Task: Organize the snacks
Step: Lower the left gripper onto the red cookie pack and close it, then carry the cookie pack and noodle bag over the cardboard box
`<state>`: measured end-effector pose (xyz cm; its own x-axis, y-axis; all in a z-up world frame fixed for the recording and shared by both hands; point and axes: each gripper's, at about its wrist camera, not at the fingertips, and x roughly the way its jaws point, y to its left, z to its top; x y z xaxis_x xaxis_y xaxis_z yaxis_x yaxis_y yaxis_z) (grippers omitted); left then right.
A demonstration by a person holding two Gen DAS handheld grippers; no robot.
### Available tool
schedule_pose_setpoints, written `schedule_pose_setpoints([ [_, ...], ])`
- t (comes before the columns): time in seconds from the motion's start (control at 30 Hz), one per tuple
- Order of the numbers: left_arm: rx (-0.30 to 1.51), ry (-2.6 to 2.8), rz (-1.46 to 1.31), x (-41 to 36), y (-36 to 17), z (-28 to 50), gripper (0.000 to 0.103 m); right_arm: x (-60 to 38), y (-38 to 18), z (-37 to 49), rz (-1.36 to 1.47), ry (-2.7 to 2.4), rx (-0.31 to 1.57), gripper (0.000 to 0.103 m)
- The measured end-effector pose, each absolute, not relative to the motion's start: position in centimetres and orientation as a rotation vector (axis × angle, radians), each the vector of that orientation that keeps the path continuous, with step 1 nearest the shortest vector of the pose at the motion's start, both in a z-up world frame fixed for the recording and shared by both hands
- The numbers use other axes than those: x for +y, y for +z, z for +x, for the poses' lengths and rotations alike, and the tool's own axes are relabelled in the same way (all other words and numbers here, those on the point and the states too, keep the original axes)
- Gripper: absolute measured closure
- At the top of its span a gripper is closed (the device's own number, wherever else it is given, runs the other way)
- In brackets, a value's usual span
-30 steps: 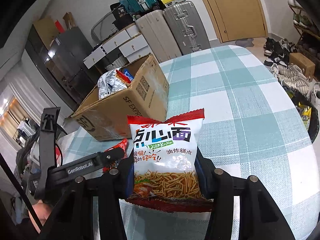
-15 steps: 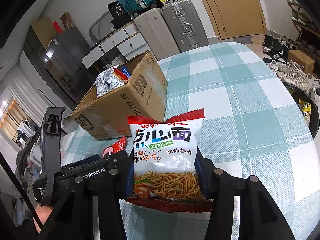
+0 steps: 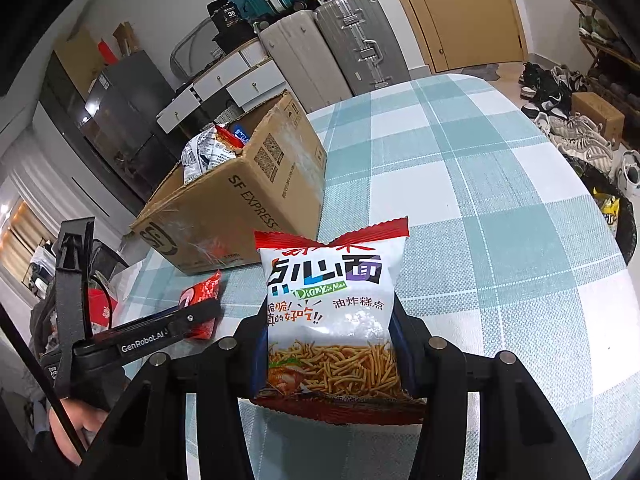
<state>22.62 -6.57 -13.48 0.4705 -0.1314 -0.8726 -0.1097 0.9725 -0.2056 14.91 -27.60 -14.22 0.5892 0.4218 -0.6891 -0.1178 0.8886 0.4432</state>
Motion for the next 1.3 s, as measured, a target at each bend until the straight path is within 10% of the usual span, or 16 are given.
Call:
schedule_pose_setpoints([
  [1.3, 0.785, -0.070, -0.145, 1.0, -6.2, 5.4, 0.061, -21.2, -6.9, 5.3, 0.312, 0.531, 0.729, 0.053],
])
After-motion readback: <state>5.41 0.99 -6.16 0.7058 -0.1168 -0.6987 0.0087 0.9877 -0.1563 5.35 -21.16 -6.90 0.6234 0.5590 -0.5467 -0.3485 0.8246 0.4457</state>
